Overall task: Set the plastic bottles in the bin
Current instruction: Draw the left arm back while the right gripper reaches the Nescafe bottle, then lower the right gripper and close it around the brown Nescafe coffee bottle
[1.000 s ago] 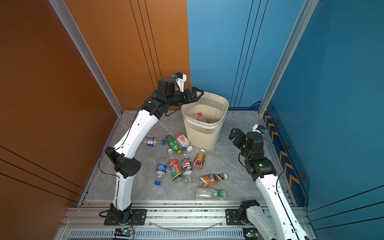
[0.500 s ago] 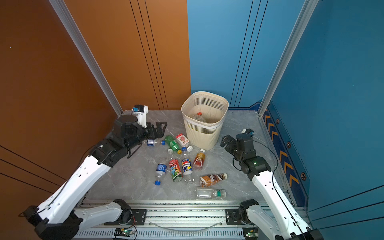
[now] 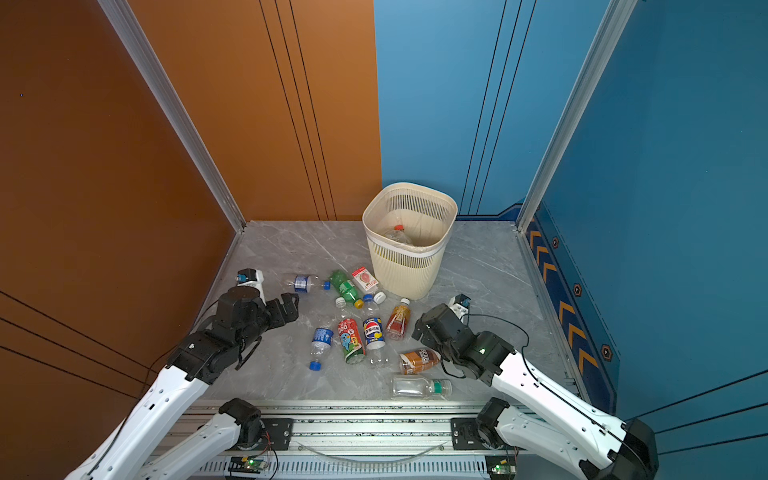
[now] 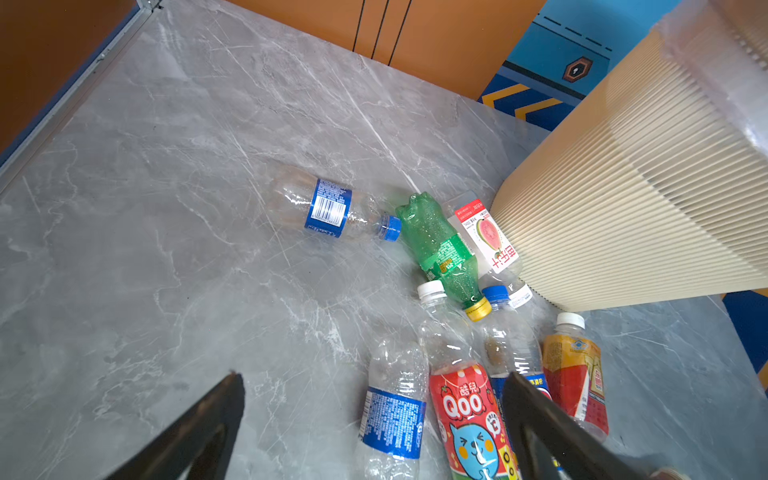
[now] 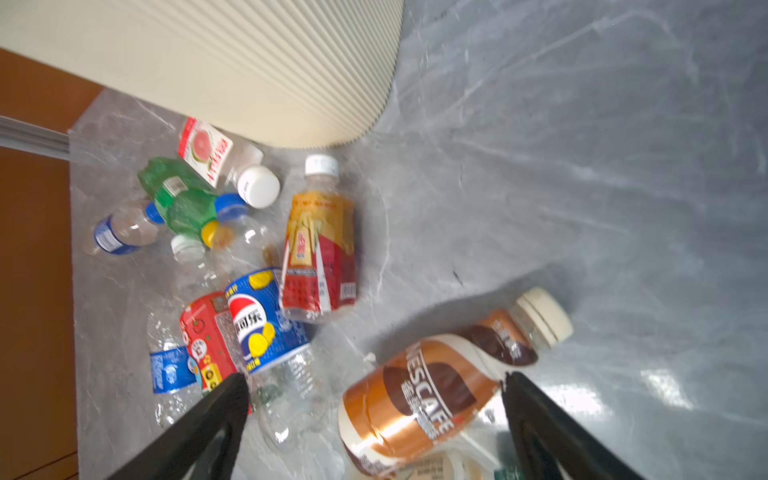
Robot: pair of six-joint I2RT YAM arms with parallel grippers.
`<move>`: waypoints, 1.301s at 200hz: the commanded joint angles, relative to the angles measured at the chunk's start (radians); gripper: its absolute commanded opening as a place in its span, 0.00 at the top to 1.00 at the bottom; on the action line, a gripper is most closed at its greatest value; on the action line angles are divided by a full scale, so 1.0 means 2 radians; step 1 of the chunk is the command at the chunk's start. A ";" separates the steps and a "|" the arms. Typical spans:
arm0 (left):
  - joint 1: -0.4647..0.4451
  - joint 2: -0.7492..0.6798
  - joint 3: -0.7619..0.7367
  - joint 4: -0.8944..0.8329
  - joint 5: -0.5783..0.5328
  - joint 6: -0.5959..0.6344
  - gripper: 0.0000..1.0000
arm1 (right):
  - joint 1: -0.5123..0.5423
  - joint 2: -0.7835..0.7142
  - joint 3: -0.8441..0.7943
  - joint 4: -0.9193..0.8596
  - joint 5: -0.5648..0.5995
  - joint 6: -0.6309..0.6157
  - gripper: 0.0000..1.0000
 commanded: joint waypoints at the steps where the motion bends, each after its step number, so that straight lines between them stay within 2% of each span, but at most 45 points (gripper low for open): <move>1: 0.011 -0.005 -0.014 0.002 0.014 -0.004 0.02 | 0.033 -0.005 -0.019 -0.049 0.039 0.095 0.04; 59: 0.042 -0.016 -0.028 0.001 0.046 -0.001 0.02 | 0.056 0.031 -0.053 0.019 0.023 0.152 0.10; 147: 0.073 -0.019 -0.033 0.000 0.073 -0.003 0.02 | 0.054 0.074 -0.084 0.079 0.014 0.209 0.08; 187: 0.082 -0.014 -0.029 0.000 0.084 -0.002 0.02 | 0.044 0.088 -0.093 0.109 0.013 0.212 0.09; 260: 0.090 -0.017 -0.029 -0.002 0.092 -0.011 0.02 | 0.000 0.127 -0.090 0.162 -0.003 0.178 0.14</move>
